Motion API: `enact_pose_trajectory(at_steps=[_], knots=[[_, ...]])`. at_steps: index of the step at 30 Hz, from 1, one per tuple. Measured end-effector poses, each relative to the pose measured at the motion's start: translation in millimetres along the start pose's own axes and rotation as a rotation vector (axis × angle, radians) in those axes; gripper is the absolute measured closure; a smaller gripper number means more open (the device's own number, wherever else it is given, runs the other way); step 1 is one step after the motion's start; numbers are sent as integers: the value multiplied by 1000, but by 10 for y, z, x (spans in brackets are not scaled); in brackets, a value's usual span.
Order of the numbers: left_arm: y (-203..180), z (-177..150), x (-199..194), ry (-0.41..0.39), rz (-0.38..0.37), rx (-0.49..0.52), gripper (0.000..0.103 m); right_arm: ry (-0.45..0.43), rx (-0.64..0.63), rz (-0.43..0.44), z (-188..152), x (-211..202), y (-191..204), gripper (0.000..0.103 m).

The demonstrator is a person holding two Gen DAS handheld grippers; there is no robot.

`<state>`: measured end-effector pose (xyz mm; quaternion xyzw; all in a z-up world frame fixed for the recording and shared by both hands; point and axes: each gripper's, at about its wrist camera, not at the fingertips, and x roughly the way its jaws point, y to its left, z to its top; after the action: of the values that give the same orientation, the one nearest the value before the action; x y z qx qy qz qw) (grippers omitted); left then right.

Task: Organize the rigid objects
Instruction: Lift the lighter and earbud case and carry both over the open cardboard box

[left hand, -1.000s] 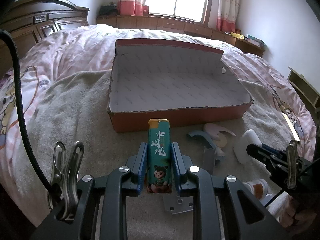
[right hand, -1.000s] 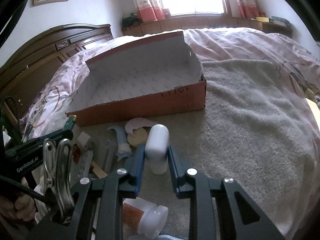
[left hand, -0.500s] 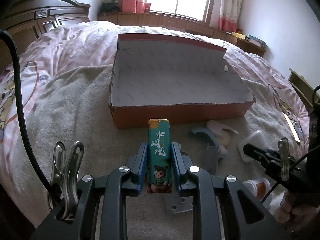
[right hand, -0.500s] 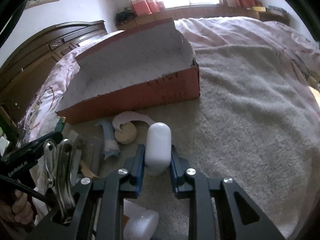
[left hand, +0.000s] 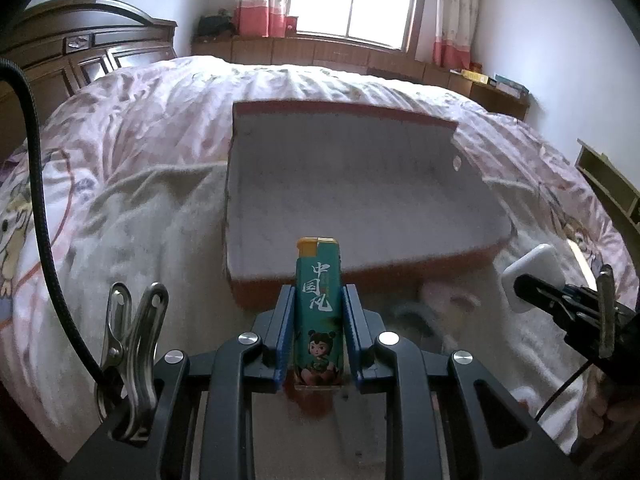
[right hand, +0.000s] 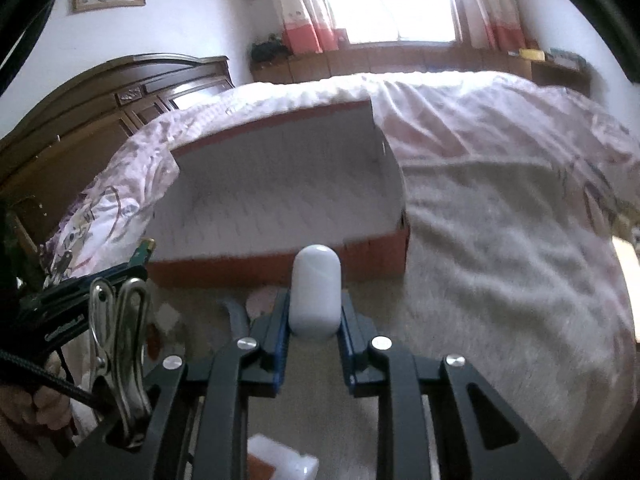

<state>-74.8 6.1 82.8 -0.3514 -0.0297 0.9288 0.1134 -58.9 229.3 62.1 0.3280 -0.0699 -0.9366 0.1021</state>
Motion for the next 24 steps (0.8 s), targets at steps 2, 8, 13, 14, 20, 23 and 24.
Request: enact_pose_trajectory(at_steps=[2,8,13,14,20,23,24], knots=[[-2,107,33,-8,1,8,79,-16,-11,-3,97,-1,13,81],[-36,331,182,-17,5,31,79,-41,-57,-12,368,134,82,81],[-26,440,382,0,10,32,79,-25,-69,-4,474,351,99,81],[-26,444,411,5,12,31,79,-20,-69,-4,493,404,95,81],[-38,536,622,31,23,44,79,-1,-70,3,605,640,85,81],[-47,566,705,42,32,51,79,7,-75,6,639,720,82,80],[-46,573,715,43,34,52,79,12,-74,11,645,747,77,80]])
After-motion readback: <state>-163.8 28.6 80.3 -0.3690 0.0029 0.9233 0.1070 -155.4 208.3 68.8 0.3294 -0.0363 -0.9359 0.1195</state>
